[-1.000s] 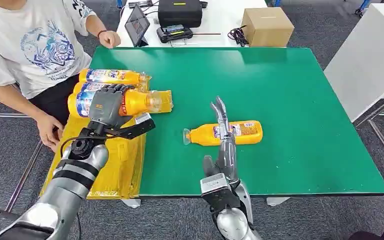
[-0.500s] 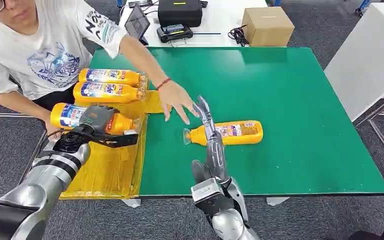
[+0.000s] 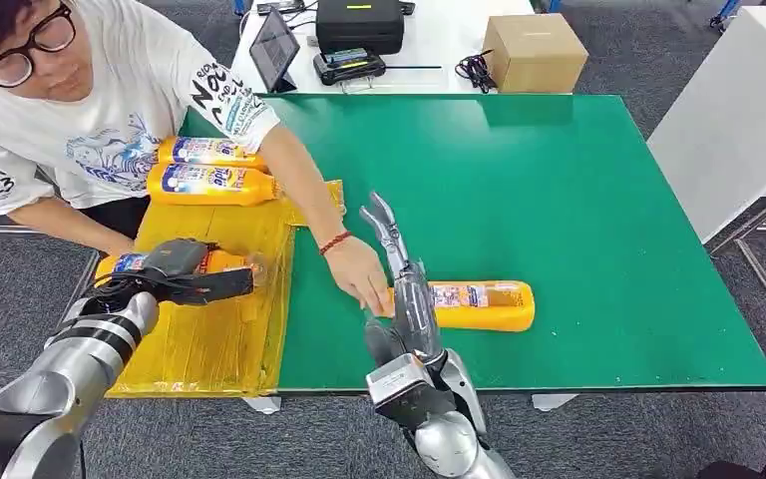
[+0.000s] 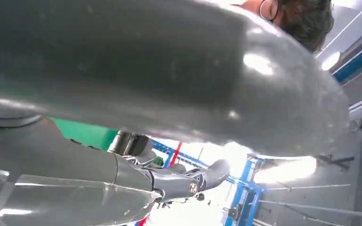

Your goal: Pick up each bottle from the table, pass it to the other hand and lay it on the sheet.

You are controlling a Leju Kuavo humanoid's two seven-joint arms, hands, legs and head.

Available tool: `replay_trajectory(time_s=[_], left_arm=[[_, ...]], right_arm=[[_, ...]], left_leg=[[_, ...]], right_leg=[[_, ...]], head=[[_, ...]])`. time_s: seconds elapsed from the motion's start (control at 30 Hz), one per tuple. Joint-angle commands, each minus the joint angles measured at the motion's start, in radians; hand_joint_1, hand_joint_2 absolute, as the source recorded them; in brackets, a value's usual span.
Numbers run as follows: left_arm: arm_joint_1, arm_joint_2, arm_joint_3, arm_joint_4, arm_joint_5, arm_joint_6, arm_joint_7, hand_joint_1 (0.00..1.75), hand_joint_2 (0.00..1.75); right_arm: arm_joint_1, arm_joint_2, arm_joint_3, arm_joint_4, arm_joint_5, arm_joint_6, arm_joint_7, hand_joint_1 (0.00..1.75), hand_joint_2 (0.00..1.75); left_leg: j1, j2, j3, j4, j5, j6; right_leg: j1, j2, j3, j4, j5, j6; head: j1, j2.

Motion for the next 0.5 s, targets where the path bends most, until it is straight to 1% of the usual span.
replay_trajectory(time_s=[0.03, 0.13, 0.17, 0.2, 0.23, 0.27, 0.3, 0.5], left_arm=[[-0.023, 0.008, 0.046, 0.074, 0.004, -0.015, -0.005, 1.75, 1.75], [-0.011, 0.000, 0.078, 0.069, 0.042, -0.029, -0.029, 1.75, 1.75], [0.002, -0.011, 0.128, 0.059, 0.098, -0.035, -0.056, 1.75, 1.75], [0.011, -0.014, 0.127, 0.061, 0.102, -0.045, -0.069, 0.73, 1.75], [0.019, -0.016, 0.133, 0.058, 0.110, -0.041, -0.081, 0.56, 1.75], [0.025, -0.019, 0.136, 0.056, 0.118, -0.042, -0.093, 0.12, 1.75], [0.031, -0.020, 0.133, 0.054, 0.117, -0.039, -0.101, 0.00, 1.75], [0.036, -0.019, 0.129, 0.050, 0.114, -0.032, -0.106, 0.00, 1.75]], right_arm=[[-0.045, -0.029, 0.025, 0.071, -0.003, 0.003, -0.001, 0.00, 0.00], [-0.048, -0.030, 0.028, 0.073, -0.003, 0.001, -0.001, 0.00, 0.00], [-0.048, -0.030, 0.029, 0.077, -0.002, -0.003, -0.001, 0.00, 0.00], [-0.049, -0.031, 0.030, 0.081, -0.002, -0.004, -0.001, 0.00, 0.00], [-0.048, -0.032, 0.030, 0.082, -0.003, -0.005, -0.001, 0.00, 0.00], [-0.047, -0.031, 0.027, 0.082, -0.007, -0.006, -0.002, 0.00, 0.00], [-0.047, -0.031, 0.024, 0.083, -0.012, -0.006, -0.001, 0.00, 0.00], [-0.045, -0.029, 0.020, 0.084, -0.018, -0.006, 0.000, 0.00, 0.00]], left_leg=[[0.001, 0.002, 0.002, -0.001, 0.000, -0.001], [0.002, 0.003, 0.005, -0.001, -0.001, -0.002], [0.001, 0.003, 0.004, -0.001, -0.001, -0.002], [0.002, 0.003, 0.006, -0.001, -0.001, -0.002], [0.001, 0.003, 0.005, -0.001, -0.001, -0.001], [0.000, 0.002, 0.004, -0.001, -0.001, -0.001], [0.001, 0.003, 0.007, -0.002, -0.001, -0.002], [0.001, 0.003, 0.006, -0.002, -0.001, -0.001]], right_leg=[[0.001, 0.002, 0.002, -0.001, 0.000, -0.001], [0.002, 0.002, 0.005, -0.002, 0.000, -0.003], [0.001, 0.002, 0.003, -0.001, 0.000, -0.002], [0.002, 0.003, 0.005, -0.002, 0.000, -0.003], [0.001, 0.002, 0.004, -0.001, 0.000, -0.002], [0.000, 0.002, 0.003, -0.001, 0.000, -0.001], [0.001, 0.003, 0.006, -0.002, 0.000, -0.002], [0.001, 0.002, 0.005, -0.002, 0.000, -0.002]], head=[[0.000, 0.000], [0.000, 0.000], [0.000, 0.000], [0.000, 0.000], [0.000, 0.000], [0.000, 0.000], [0.000, 0.000], [0.000, 0.000]])
